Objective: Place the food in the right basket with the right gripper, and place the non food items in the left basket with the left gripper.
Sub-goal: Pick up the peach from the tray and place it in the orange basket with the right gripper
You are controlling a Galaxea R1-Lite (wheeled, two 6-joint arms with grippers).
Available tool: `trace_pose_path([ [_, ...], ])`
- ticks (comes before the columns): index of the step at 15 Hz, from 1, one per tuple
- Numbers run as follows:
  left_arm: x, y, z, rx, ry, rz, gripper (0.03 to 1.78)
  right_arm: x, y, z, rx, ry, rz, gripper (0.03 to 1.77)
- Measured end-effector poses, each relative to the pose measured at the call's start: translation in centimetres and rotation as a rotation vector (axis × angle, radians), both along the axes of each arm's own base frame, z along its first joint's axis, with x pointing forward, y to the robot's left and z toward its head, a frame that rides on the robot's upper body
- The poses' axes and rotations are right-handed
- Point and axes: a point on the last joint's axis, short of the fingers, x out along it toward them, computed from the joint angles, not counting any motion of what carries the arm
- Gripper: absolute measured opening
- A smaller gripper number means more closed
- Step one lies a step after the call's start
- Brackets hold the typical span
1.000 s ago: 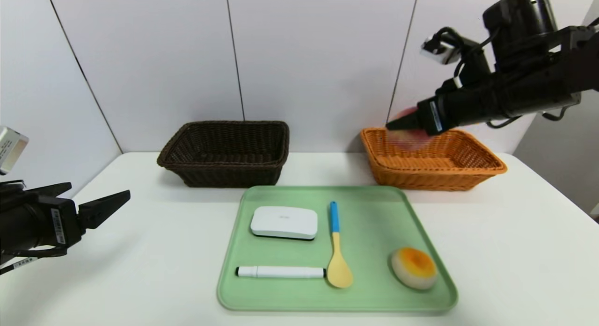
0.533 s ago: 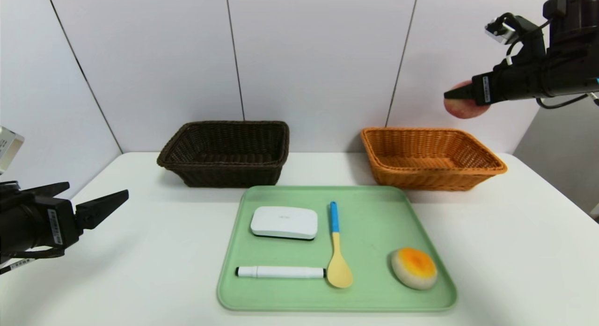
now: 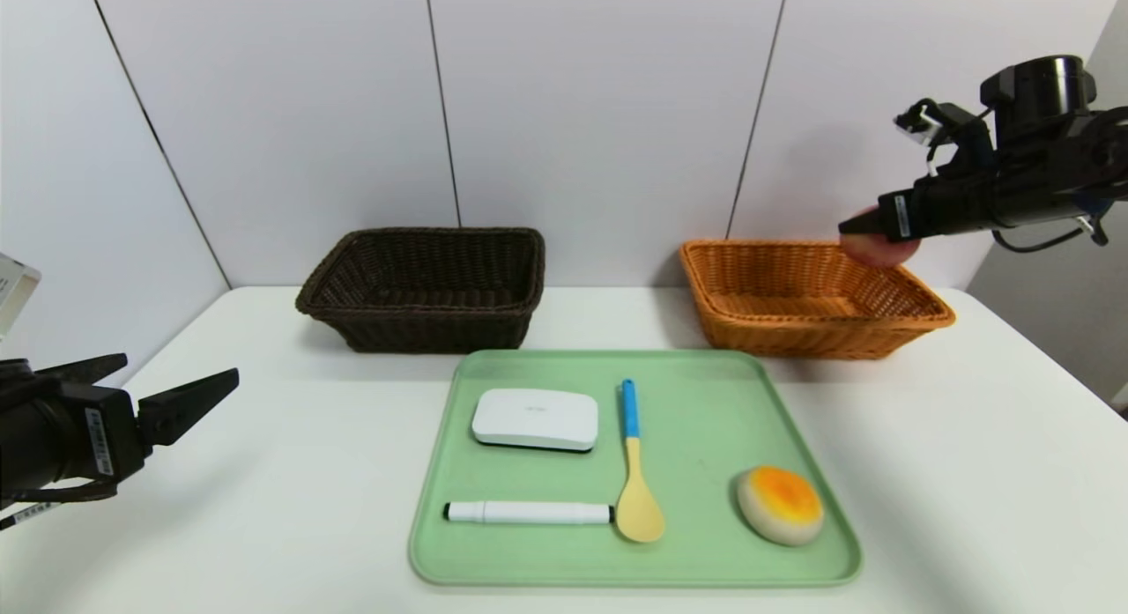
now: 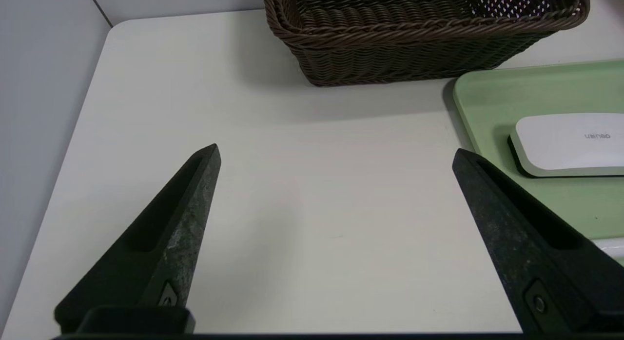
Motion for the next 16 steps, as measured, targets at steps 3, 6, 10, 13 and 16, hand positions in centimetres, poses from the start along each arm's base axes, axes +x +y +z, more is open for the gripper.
trace_pose_path([
  [3, -0.1, 0.0, -0.2, 0.0, 0.007, 0.001, 1.69, 1.2, -0.2, -2.1, 0.0, 0.05, -0.005, 1.03],
  [6, 0.0, 0.0, -0.3, 0.0, 0.011, 0.0, 1.69, 2.2, -0.7, -3.6, -0.023, 0.08, -0.04, 1.03],
  [10, 0.1, 0.0, -0.4, 0.001, 0.017, 0.0, 1.69, 3.1, -0.8, -5.1, -0.035, 0.109, -0.054, 1.03],
  [13, 0.1, 0.0, -0.4, 0.0, 0.021, -0.001, 1.69, 3.4, -0.6, -5.7, -0.036, 0.123, -0.048, 1.03],
  [16, 0.1, 0.0, -0.5, 0.0, 0.023, -0.001, 1.69, 3.5, -0.4, -5.9, -0.037, 0.13, -0.044, 1.03],
])
